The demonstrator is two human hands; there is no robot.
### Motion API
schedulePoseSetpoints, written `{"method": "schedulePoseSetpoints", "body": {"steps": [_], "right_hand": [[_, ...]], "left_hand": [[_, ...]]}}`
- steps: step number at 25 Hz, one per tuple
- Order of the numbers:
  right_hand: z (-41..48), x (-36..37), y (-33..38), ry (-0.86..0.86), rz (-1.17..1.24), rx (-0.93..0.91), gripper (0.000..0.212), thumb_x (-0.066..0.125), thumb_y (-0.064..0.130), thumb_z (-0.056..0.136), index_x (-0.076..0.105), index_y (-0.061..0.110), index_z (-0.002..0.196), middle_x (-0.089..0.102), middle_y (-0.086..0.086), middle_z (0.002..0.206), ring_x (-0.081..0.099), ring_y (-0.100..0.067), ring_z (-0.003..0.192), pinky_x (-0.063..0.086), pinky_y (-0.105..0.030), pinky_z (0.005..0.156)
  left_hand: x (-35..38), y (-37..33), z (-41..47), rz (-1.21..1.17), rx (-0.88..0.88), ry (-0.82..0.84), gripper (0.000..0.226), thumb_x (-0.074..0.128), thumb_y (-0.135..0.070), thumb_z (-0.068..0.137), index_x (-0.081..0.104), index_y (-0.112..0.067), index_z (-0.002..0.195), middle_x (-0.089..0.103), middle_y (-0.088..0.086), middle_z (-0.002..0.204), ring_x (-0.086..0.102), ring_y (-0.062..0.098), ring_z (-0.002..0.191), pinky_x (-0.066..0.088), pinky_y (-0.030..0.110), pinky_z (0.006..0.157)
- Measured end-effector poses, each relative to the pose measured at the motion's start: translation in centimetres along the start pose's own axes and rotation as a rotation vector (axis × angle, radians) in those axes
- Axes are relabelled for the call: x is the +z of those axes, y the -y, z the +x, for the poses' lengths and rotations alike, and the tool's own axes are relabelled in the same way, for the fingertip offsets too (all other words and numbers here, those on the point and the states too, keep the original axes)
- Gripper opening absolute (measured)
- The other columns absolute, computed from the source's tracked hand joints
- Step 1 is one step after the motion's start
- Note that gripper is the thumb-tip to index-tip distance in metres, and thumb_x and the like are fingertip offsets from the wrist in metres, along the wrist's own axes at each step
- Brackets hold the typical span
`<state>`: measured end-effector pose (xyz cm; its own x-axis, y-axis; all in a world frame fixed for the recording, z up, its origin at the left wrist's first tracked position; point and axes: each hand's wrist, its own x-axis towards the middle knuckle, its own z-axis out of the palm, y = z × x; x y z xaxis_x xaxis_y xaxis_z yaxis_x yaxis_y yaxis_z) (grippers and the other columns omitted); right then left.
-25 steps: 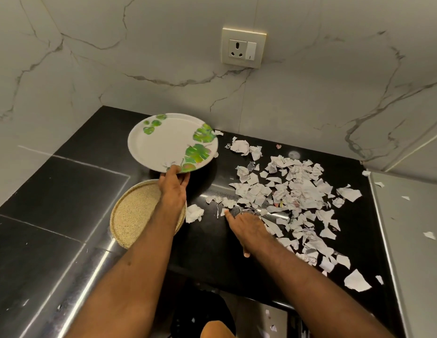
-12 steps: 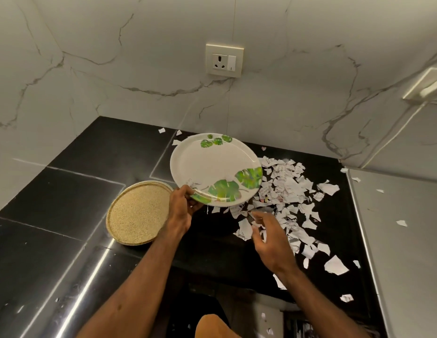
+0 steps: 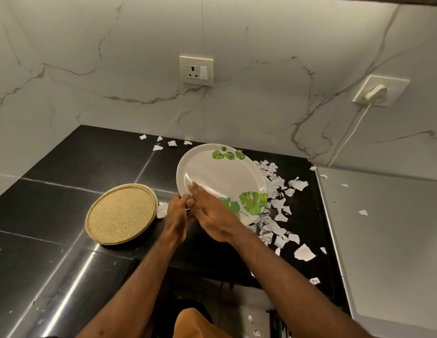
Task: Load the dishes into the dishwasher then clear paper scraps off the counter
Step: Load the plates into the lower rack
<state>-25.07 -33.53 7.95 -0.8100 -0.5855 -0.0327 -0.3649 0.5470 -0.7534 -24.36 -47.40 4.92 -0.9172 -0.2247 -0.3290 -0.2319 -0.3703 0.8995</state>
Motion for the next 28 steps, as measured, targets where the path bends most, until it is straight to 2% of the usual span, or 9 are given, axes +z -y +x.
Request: {"method": "schedulePoseSetpoints", "body": {"steps": [2,5,9,14,17,22,25,26,28], "right_hand": [[-0.5,0.5,-0.4,0.05,-0.066,0.006,0.073,0.014,0.072,0.106,0.011,0.033,0.168,0.007,0.016,0.175,0.0,0.002,0.158,0.004,-0.038,0.132],[-2.2,0.7,-2.0,0.074,-0.17,0.042,0.077,0.01,0.074,0.105,0.007,0.031,0.168,0.0,0.014,0.175,-0.006,0.003,0.158,0.001,-0.037,0.132],[-4.5,0.0,-6.0,0.061,-0.303,0.171,0.085,0.005,0.078,0.101,0.004,0.025,0.168,-0.002,0.008,0.175,-0.007,-0.006,0.16,0.001,-0.042,0.132],[-5.6,-0.6,-10.1,-0.066,-0.393,0.394,0.096,0.005,0.081,0.098,0.012,0.016,0.168,0.007,-0.005,0.176,0.002,-0.017,0.162,0.001,-0.045,0.132],[-5.9,-0.3,-10.4,-0.148,-0.312,0.363,0.089,0.014,0.077,0.102,0.01,0.018,0.168,0.006,-0.004,0.176,0.005,-0.018,0.162,0.006,-0.046,0.132],[-5.7,0.1,-9.4,-0.139,-0.247,0.29,0.085,0.014,0.077,0.102,0.019,0.022,0.167,0.012,0.0,0.175,0.01,-0.015,0.161,0.006,-0.042,0.131],[-5.6,0.0,-9.4,-0.294,-0.096,0.358,0.086,0.018,0.08,0.1,0.019,0.026,0.167,0.013,0.002,0.175,0.017,-0.018,0.16,0.019,-0.05,0.129],[-5.7,-0.4,-9.3,-0.378,0.016,0.384,0.083,0.025,0.08,0.1,0.022,0.03,0.166,0.02,0.002,0.174,0.027,-0.02,0.157,0.031,-0.053,0.125],[-5.7,-2.1,-9.4,-0.538,0.257,0.457,0.075,0.041,0.073,0.101,0.03,0.032,0.163,0.042,0.0,0.161,0.055,-0.023,0.137,0.054,-0.052,0.106]], "left_hand": [[-0.1,-0.1,-0.8,0.012,0.019,-0.009,0.027,0.049,-0.013,0.1,0.069,-0.003,0.116,0.076,0.015,0.103,0.074,0.029,0.092,0.06,0.038,0.07],[-1.3,0.0,-1.5,-0.027,0.009,-0.138,0.023,0.047,-0.005,0.091,0.067,-0.006,0.101,0.069,0.012,0.087,0.065,0.025,0.078,0.056,0.033,0.059],[-3.0,0.3,-1.8,-0.029,0.029,-0.217,0.025,0.049,-0.006,0.087,0.066,-0.008,0.105,0.066,0.014,0.1,0.063,0.028,0.091,0.056,0.04,0.071],[-4.1,0.1,-2.1,0.045,0.112,-0.263,0.022,0.048,-0.006,0.087,0.066,-0.009,0.1,0.068,0.006,0.097,0.063,0.028,0.099,0.057,0.052,0.086],[-3.8,-0.3,-2.1,0.062,0.132,-0.295,0.019,0.05,-0.007,0.086,0.066,-0.01,0.096,0.066,0.007,0.097,0.062,0.027,0.098,0.056,0.056,0.091],[-3.0,-0.8,-2.5,0.077,0.169,-0.274,0.013,0.053,-0.014,0.082,0.063,-0.012,0.089,0.066,0.014,0.101,0.064,0.033,0.1,0.058,0.055,0.086],[-2.8,-0.9,-2.5,0.065,0.15,-0.304,0.011,0.052,-0.014,0.082,0.062,-0.012,0.086,0.064,0.012,0.097,0.062,0.031,0.095,0.057,0.053,0.082],[-2.9,-0.8,-2.5,0.056,0.144,-0.317,0.01,0.051,-0.014,0.082,0.061,-0.012,0.084,0.062,0.011,0.095,0.061,0.03,0.093,0.056,0.05,0.078],[-3.4,-0.6,-2.2,0.056,0.123,-0.328,0.014,0.051,-0.02,0.077,0.06,-0.01,0.082,0.06,0.013,0.094,0.059,0.032,0.091,0.052,0.045,0.072]]}}
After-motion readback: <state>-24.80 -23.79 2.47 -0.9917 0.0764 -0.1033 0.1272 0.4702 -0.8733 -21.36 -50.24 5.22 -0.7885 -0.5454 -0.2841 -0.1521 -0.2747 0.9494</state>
